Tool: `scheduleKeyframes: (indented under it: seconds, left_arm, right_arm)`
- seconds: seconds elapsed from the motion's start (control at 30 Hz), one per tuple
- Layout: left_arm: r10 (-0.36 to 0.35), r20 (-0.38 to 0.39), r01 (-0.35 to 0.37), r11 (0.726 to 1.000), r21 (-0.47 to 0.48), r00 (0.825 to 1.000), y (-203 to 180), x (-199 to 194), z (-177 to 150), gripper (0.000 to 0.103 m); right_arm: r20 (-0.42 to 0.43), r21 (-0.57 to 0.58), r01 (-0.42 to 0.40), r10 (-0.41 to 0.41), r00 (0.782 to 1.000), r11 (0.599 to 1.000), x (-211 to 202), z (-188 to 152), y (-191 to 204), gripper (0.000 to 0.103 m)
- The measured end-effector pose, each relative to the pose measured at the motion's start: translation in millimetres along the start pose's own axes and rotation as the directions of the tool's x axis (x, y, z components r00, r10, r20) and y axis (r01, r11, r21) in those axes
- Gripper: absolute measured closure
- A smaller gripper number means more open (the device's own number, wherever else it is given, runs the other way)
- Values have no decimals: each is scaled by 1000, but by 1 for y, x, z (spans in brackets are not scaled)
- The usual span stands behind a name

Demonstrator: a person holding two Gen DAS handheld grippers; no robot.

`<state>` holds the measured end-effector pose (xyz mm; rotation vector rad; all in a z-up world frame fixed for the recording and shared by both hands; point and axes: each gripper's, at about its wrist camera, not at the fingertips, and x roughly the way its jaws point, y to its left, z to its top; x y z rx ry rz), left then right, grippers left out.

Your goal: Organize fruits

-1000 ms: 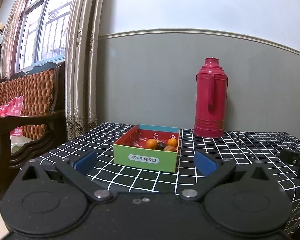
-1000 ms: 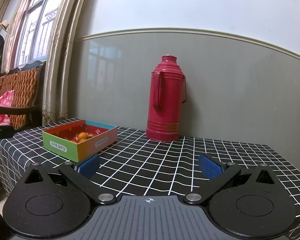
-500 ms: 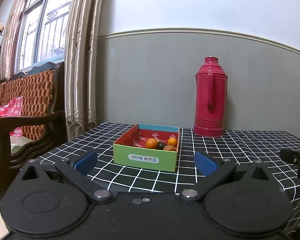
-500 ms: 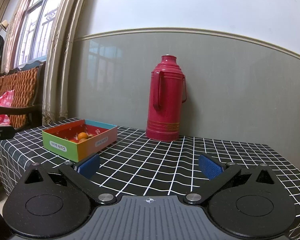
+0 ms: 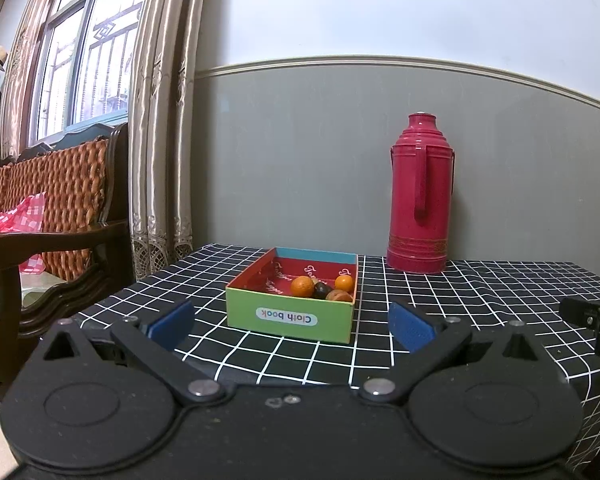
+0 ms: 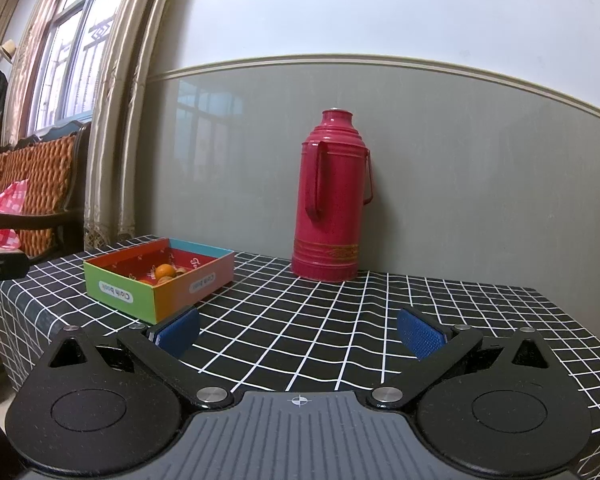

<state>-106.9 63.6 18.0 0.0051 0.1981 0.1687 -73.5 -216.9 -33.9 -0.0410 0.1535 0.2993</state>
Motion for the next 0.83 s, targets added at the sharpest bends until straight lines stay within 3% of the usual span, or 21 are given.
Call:
scheduleKeyframes:
  seconds: [0.83]
  left_arm:
    - [-23,38,21,999,49,999,-5,-7,0,6]
  right_arm:
    - [-2,5,2,-2,1000,1000,0,-1,-3,0]
